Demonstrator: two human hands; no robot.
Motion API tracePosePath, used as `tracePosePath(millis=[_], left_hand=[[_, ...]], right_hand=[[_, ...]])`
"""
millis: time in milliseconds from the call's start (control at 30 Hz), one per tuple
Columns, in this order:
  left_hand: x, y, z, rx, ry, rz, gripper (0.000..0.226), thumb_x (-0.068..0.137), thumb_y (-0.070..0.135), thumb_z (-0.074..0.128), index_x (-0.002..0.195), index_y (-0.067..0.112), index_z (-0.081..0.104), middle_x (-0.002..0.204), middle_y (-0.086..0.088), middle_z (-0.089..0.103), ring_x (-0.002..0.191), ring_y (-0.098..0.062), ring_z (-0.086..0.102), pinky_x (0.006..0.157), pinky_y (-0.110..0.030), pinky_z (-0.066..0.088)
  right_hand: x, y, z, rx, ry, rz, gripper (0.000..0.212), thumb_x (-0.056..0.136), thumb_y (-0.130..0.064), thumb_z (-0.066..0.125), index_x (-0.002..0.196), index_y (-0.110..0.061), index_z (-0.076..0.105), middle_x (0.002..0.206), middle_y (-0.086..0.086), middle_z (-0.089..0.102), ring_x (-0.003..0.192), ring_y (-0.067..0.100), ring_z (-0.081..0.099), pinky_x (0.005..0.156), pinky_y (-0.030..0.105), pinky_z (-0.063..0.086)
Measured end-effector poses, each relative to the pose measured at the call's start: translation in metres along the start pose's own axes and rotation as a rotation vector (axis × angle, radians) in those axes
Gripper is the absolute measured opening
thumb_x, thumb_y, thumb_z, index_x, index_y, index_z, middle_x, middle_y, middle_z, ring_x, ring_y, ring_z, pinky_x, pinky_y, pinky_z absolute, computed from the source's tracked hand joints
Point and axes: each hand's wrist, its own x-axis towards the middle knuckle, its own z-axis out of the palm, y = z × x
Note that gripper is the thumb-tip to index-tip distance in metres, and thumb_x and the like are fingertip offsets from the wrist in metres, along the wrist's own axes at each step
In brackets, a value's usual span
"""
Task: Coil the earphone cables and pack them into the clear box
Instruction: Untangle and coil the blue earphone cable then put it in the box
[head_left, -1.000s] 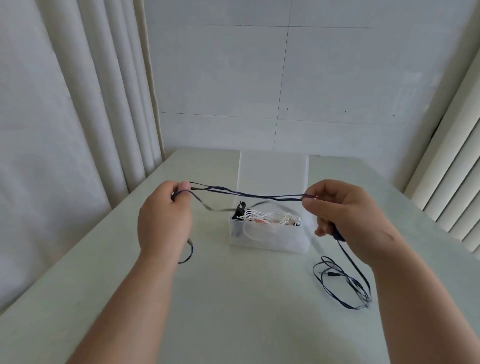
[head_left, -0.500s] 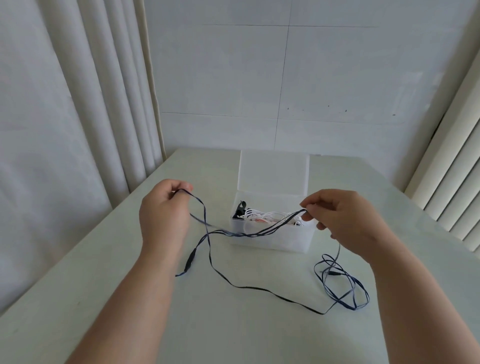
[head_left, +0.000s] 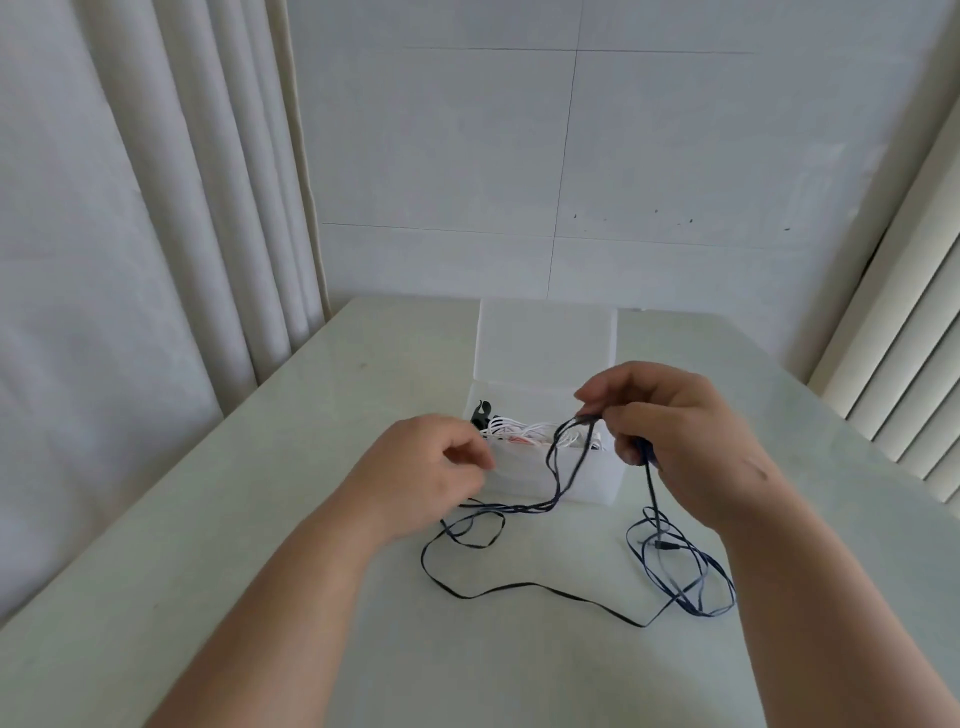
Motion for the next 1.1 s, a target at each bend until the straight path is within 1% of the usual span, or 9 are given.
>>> tracePosePath(millis=[67, 167, 267, 467, 567, 667, 767, 933, 1100], left_hand=[[0.000, -0.004, 0.007, 0.038, -0.040, 0.024, 0.025, 0.080, 0.017, 0.061, 0.091, 0.038, 0.070, 0.086, 0.021, 0.068, 0.077, 0.007, 0.060, 0.070, -0.010, 0.043], [0.002, -0.015, 0.015, 0.272, -0.120, -0.009, 0.039, 0.089, 0.009, 0.049, 0.111, 0.036, 0.067, 0.103, 0.022, 0.067, 0.096, 0.001, 0.061, 0.086, -0.022, 0.048], [0.004, -0.024, 0.015, 0.410, -0.246, -0.062, 0.037, 0.092, 0.018, 0.055, 0.120, 0.040, 0.061, 0.111, 0.017, 0.062, 0.101, -0.008, 0.057, 0.087, -0.026, 0.045], [0.004, -0.027, 0.013, 0.602, -0.208, -0.077, 0.010, 0.088, 0.025, 0.062, 0.084, 0.033, 0.057, 0.086, 0.013, 0.059, 0.086, -0.014, 0.055, 0.062, -0.024, 0.036], [0.002, -0.029, 0.010, 0.661, -0.178, -0.092, 0.014, 0.093, 0.020, 0.052, 0.085, 0.031, 0.047, 0.099, 0.003, 0.061, 0.090, -0.021, 0.054, 0.068, -0.029, 0.036], [0.003, -0.034, 0.000, 0.528, 0.004, -0.164, 0.017, 0.091, 0.010, 0.043, 0.087, 0.026, 0.041, 0.085, 0.007, 0.056, 0.076, -0.018, 0.051, 0.058, -0.030, 0.033], [0.006, -0.035, -0.008, 0.418, 0.206, -0.209, 0.019, 0.090, 0.010, 0.041, 0.086, 0.028, 0.043, 0.075, 0.010, 0.054, 0.068, -0.013, 0.051, 0.054, -0.030, 0.036], [0.009, -0.031, -0.014, 0.267, 0.462, -0.204, 0.015, 0.094, 0.023, 0.049, 0.085, 0.027, 0.060, 0.072, 0.016, 0.057, 0.070, -0.013, 0.055, 0.056, -0.029, 0.037], [0.007, -0.031, -0.015, 0.365, 0.406, -0.265, 0.023, 0.097, 0.027, 0.047, 0.087, 0.018, 0.065, 0.075, 0.005, 0.061, 0.075, -0.024, 0.056, 0.061, -0.033, 0.043]], right_hand=[[0.000, 0.000, 0.000, 0.055, -0.002, -0.026, 0.036, 0.087, 0.015, 0.050, 0.083, -0.013, 0.072, 0.075, 0.006, 0.074, 0.063, 0.027, 0.041, 0.043, 0.019, 0.035], [-0.001, 0.001, -0.003, -0.058, 0.052, -0.023, 0.030, 0.090, 0.008, 0.053, 0.087, -0.017, 0.070, 0.079, 0.003, 0.077, 0.051, 0.023, 0.046, 0.040, 0.019, 0.036], [0.000, 0.002, -0.007, -0.313, 0.104, 0.019, 0.028, 0.088, -0.002, 0.054, 0.088, -0.027, 0.067, 0.079, -0.011, 0.077, 0.042, 0.009, 0.051, 0.040, 0.018, 0.039], [-0.001, 0.003, -0.007, -0.483, 0.187, 0.035, 0.030, 0.076, -0.005, 0.051, 0.080, -0.029, 0.068, 0.069, -0.023, 0.070, 0.042, -0.001, 0.050, 0.040, 0.014, 0.036], [-0.001, 0.002, -0.011, -0.596, 0.356, 0.036, 0.023, 0.073, -0.011, 0.051, 0.076, -0.029, 0.065, 0.062, -0.012, 0.060, 0.041, 0.007, 0.050, 0.045, 0.023, 0.033], [-0.002, 0.002, -0.021, -0.673, 0.563, -0.003, 0.015, 0.075, -0.017, 0.052, 0.075, -0.026, 0.064, 0.074, -0.009, 0.062, 0.058, 0.012, 0.055, 0.050, 0.024, 0.035], [0.000, 0.003, -0.030, -0.664, 0.698, 0.013, 0.012, 0.077, -0.020, 0.055, 0.080, -0.026, 0.065, 0.073, -0.018, 0.063, 0.066, 0.001, 0.053, 0.052, 0.020, 0.033], [0.003, 0.005, -0.036, -0.508, 0.674, 0.046, 0.009, 0.080, -0.034, 0.063, 0.081, -0.025, 0.065, 0.067, -0.010, 0.069, 0.053, 0.009, 0.060, 0.050, 0.025, 0.040], [0.002, 0.000, -0.034, -0.078, 0.487, 0.131, 0.008, 0.082, -0.018, 0.069, 0.075, -0.017, 0.072, 0.068, -0.002, 0.074, 0.036, 0.005, 0.043, 0.034, 0.020, 0.031]])
